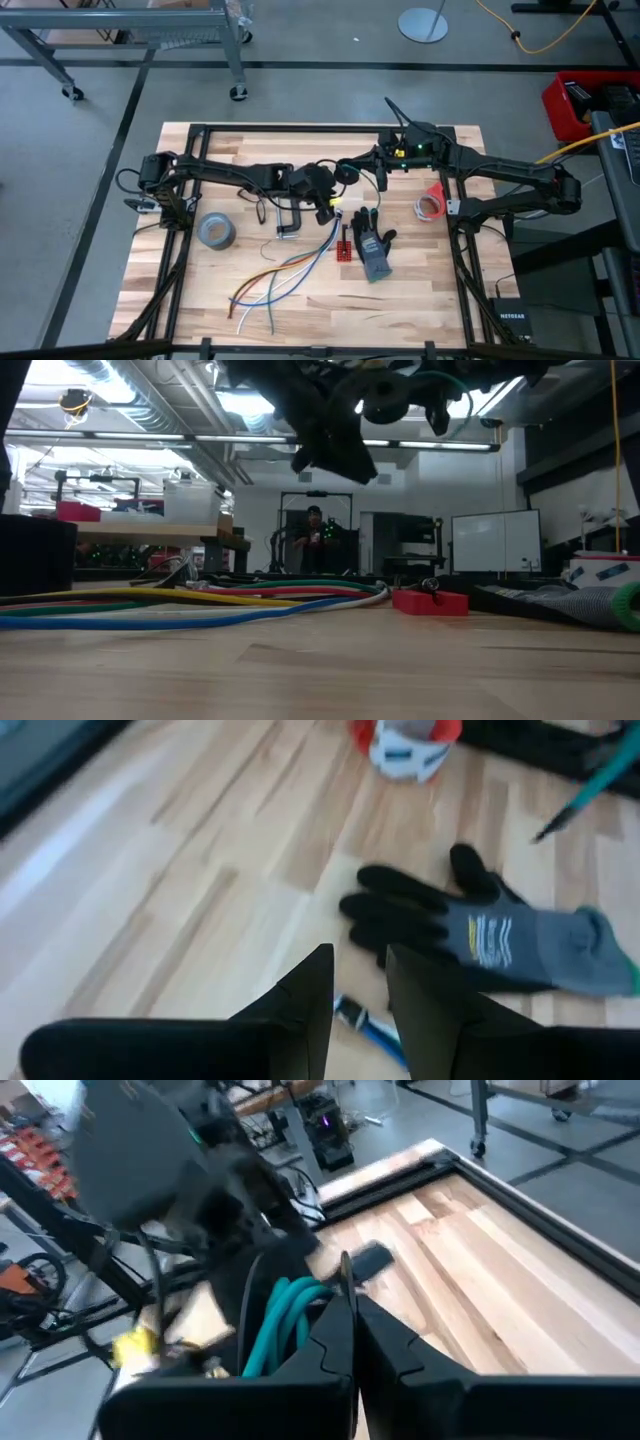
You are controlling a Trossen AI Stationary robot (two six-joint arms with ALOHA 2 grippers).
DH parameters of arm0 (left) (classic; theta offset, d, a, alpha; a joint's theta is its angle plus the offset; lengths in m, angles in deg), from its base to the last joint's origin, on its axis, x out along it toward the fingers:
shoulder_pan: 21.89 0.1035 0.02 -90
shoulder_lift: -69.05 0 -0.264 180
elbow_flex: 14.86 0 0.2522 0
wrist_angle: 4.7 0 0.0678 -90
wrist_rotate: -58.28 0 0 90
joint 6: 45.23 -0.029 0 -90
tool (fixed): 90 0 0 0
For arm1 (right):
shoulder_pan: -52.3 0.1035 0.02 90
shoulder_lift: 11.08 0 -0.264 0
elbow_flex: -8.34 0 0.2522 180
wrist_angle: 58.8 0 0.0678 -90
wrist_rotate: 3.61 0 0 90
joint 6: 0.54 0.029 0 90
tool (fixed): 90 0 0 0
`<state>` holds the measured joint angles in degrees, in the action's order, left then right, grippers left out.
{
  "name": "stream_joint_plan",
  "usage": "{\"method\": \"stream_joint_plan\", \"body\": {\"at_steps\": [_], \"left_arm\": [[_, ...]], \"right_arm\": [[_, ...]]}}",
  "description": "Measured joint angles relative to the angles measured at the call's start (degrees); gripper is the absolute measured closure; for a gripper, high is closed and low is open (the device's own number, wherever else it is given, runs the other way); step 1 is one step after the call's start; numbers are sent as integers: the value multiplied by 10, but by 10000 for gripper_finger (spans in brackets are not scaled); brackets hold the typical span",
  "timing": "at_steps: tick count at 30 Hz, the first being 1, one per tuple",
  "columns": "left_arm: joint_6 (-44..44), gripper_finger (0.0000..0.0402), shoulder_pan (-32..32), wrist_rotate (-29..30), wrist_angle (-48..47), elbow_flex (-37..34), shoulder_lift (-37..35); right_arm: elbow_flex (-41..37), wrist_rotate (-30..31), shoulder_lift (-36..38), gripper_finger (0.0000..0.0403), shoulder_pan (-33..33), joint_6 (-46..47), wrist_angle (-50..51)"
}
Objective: Coil cords
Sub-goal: Coil the green wire on the spool
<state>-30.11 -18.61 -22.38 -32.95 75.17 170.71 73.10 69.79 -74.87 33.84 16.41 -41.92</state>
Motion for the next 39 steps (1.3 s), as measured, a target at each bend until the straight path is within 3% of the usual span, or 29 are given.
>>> {"method": "stream_joint_plan", "body": {"at_steps": [8, 12, 18, 26, 39], "left_arm": [[75, 314, -28, 2, -111, 0, 1], [88, 314, -52, 1, -107, 0, 1], [75, 314, -74, 9, -6, 0, 1], [7, 314, -83, 89, 210, 0, 1], [-63, 314, -58, 91, 234, 0, 1]], "right_arm": [[1, 5, 0, 401, 1, -15, -5], [1, 16, 0, 401, 1, -24, -5], [1, 78, 0, 401, 0, -54, -17], [1, 142, 0, 401, 1, -86, -82], [1, 155, -1, 401, 1, -99, -164]]}}
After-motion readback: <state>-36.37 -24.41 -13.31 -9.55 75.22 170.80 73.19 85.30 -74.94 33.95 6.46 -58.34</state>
